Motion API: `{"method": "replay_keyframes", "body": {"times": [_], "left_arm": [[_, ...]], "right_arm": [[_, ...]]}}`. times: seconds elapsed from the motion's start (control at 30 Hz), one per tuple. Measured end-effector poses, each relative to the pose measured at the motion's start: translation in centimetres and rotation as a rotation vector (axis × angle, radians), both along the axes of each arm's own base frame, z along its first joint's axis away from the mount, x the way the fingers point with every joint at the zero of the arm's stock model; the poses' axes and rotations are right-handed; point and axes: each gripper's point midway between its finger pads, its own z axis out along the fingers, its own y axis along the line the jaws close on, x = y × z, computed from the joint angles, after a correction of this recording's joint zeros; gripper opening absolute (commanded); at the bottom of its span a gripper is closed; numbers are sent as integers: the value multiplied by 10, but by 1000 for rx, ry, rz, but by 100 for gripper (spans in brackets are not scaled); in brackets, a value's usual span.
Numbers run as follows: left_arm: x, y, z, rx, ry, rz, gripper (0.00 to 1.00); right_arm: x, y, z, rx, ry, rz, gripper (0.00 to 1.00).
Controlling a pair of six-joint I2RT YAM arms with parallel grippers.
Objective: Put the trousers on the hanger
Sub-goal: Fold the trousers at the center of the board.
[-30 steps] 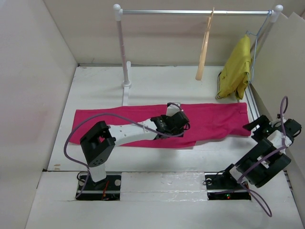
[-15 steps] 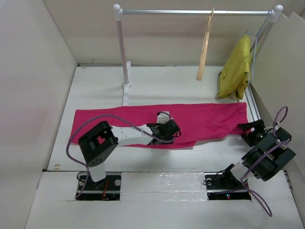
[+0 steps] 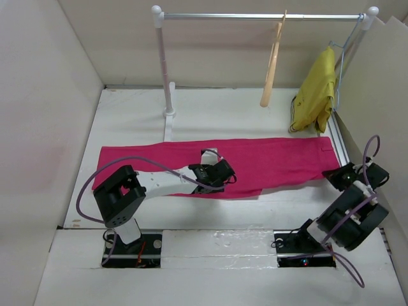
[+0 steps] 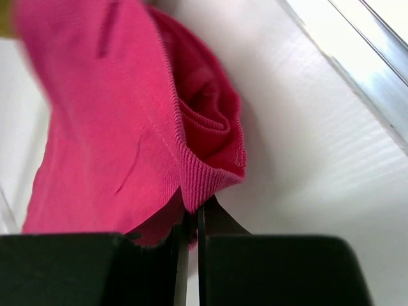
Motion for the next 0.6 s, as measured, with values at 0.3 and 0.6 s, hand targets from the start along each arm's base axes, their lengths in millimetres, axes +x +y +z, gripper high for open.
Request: {"method": "replay_keyframes", "body": {"times": [0.3, 0.6], "left_arm": [[0, 2, 31, -26, -67, -13, 1], [-8, 4, 22, -67, -67, -67, 0]], "right_arm": [[14, 91, 150, -368, -295, 294, 0], [-13, 152, 247, -493, -411, 454, 0]]}}
